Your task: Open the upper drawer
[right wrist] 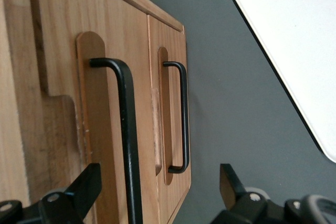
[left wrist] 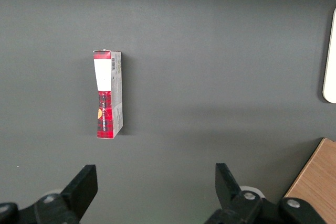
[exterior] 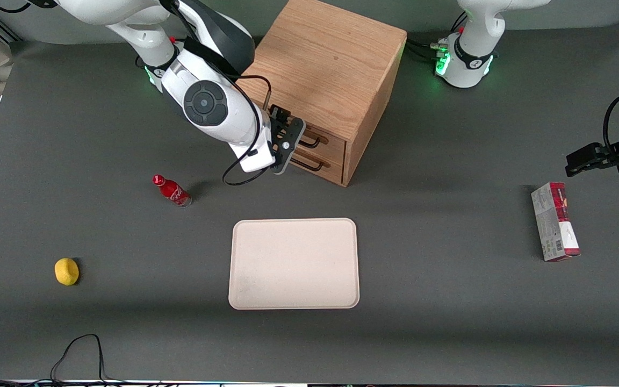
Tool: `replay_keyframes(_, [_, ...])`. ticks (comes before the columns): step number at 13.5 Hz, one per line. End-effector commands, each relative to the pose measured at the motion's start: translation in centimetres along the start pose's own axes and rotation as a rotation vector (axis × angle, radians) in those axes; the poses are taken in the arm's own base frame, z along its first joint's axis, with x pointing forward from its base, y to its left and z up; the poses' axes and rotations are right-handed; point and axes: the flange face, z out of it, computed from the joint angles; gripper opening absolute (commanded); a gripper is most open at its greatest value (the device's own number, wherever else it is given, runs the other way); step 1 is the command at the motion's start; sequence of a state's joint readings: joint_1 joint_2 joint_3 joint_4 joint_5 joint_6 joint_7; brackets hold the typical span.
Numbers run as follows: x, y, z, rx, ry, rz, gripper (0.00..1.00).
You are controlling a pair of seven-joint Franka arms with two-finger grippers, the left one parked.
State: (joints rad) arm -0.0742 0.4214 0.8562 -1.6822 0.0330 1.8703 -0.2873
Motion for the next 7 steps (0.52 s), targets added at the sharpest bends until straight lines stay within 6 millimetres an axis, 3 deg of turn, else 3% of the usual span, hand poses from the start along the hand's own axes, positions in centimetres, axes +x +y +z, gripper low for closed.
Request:
replay_keyframes(1, [0.3,0.0,1.3,-0.015,0.023,-0.030,1.00])
replay_keyframes(7, [0.8,2.8,3.4,-0.069,0.025,-0.054,1.00])
